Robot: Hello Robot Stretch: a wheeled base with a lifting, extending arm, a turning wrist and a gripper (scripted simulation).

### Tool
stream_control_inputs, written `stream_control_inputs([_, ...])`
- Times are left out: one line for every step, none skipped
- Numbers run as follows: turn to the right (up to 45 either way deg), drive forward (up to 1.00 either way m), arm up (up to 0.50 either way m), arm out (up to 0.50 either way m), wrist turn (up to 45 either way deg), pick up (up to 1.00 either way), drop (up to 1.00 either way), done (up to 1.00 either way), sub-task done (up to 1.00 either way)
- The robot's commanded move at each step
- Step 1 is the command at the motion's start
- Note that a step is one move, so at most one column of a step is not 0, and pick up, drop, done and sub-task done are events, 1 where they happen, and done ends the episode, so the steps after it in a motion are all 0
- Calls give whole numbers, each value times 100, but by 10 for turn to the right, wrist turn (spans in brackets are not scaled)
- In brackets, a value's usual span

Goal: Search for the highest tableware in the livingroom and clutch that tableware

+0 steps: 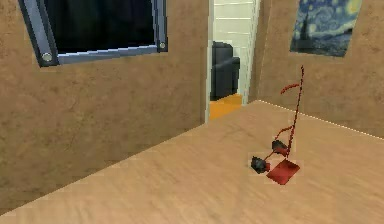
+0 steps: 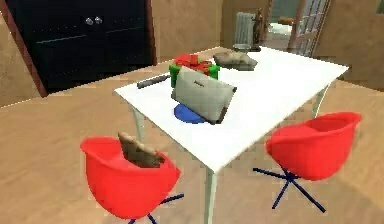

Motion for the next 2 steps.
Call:
stream_control_inputs([0, 60, 0, 0, 0, 0, 0, 0, 0])
stream_control_inputs([360, 0, 0, 0, 0, 0, 0, 0, 0])
